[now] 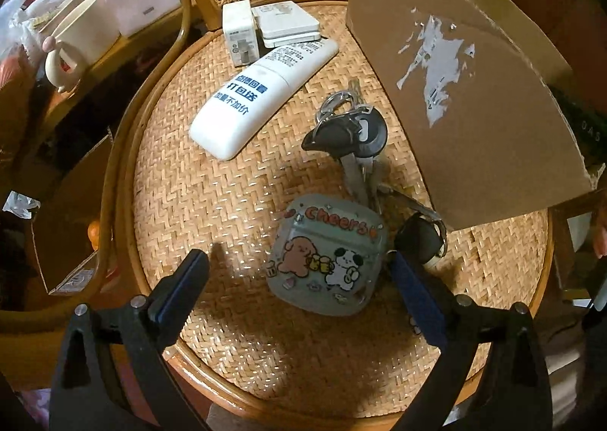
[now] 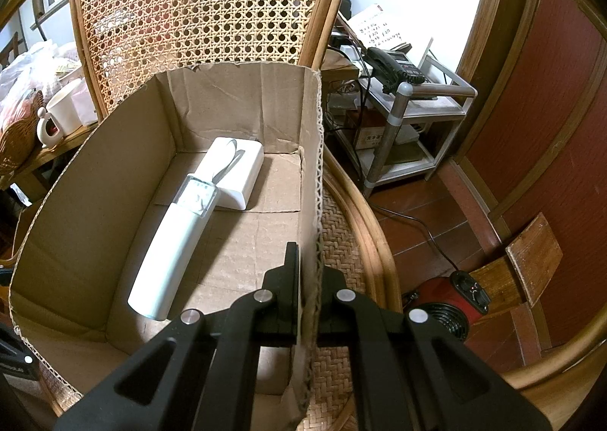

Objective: Organize rigid objects
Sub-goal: 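Move the left gripper back to the cartoon keychain case and close on it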

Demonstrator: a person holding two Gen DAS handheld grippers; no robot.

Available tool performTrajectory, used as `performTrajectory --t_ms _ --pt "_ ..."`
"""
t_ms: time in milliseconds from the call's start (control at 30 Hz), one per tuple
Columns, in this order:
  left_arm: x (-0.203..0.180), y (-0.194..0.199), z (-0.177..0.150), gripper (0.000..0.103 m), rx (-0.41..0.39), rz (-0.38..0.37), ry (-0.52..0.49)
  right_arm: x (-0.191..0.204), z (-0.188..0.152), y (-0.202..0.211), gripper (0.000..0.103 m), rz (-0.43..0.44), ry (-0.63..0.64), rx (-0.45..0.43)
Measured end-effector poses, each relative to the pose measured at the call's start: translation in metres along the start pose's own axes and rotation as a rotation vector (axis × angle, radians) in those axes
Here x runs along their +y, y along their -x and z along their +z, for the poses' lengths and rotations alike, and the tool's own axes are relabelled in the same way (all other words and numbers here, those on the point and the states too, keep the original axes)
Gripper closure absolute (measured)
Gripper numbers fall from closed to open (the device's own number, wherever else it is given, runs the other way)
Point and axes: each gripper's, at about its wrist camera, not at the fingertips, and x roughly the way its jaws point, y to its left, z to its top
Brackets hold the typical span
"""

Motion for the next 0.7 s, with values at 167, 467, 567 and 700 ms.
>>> performTrajectory --t_ms 167,467,567,700 --pt "0.003 -0.003 0.0 0.006 -0.025 -0.013 0.011 0.0 0.0 0.0 0.097 -0.001 0.001 0.0" --pt "0.012 -0.003 0.003 0.023 -0.049 -0.086 0.038 0.0 0.0 0.0 0.097 0.0 0.002 0.001" --pt "0.005 0.003 0.003 0.041 -0.065 -0.122 0.007 0.0 0.0 0.0 0.097 -0.001 0.002 0.001" --pt "0.001 0.006 0.001 0.041 -0.072 -0.103 -0.016 0.0 0.001 0.0 0.097 -0.002 0.002 0.001"
